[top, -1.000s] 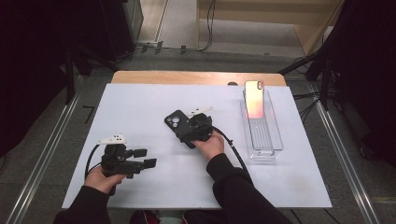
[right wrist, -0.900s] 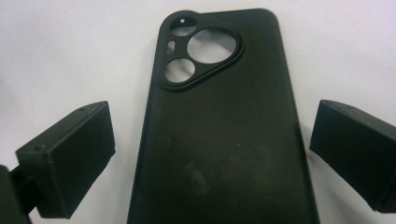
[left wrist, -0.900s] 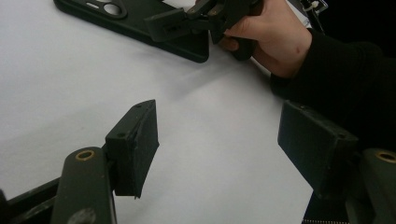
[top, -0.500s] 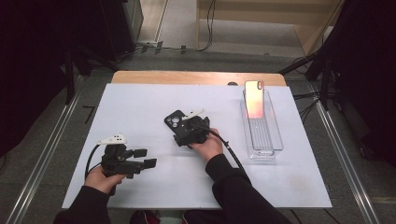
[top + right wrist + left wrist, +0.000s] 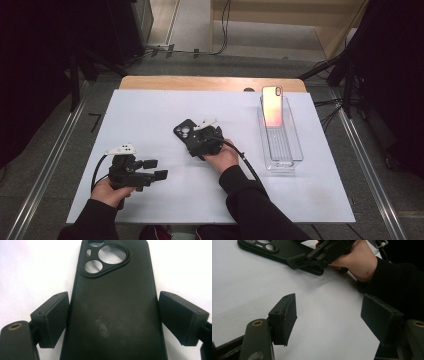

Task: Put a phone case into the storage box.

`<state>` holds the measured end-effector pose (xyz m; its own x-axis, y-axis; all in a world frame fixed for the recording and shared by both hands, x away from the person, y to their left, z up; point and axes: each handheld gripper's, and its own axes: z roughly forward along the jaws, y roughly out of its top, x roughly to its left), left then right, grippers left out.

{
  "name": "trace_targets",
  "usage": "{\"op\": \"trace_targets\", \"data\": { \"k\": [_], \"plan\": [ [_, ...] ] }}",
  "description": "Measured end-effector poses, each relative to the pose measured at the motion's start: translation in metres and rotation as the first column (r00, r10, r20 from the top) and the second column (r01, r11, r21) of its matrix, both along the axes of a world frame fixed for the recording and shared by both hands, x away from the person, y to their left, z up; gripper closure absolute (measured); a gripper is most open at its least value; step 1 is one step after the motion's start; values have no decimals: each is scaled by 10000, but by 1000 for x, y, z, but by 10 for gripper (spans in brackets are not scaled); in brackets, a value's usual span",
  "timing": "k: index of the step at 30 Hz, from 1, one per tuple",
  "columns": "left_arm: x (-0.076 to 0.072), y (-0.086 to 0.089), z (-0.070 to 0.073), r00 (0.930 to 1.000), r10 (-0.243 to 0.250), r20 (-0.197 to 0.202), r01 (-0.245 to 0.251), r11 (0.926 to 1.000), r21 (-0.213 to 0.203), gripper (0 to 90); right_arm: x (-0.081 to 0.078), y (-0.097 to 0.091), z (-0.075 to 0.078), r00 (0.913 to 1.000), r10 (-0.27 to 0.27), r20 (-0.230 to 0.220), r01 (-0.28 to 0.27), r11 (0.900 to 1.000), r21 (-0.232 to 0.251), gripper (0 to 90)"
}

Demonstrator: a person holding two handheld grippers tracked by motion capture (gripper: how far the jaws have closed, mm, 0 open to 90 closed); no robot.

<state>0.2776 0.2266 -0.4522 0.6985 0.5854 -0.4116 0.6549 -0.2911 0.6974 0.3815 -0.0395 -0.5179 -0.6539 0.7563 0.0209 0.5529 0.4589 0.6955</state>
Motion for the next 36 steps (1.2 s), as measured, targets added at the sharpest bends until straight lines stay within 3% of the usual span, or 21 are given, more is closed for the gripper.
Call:
{"op": "trace_targets", "data": {
  "k": [9,15,25,36],
  "plan": [
    [1,1,-1,10000,75,-2,-75,10000,-19,290,1,-3,2,9998,-82,-163,86,9997,233,129],
    [1,1,0,9998,196,-15,-196,9998,-88,289,5,-11,7,9988,-135,-461,175,9960,880,131],
    [1,-2,2,9998,159,-128,-160,9998,-115,266,-3,-25,31,9995,-83,-309,122,9914,1303,132],
    [3,-2,8,9977,287,-606,-324,9976,-610,241,-25,-54,65,9990,289,-350,-219,9823,1860,131]
  ]
}}
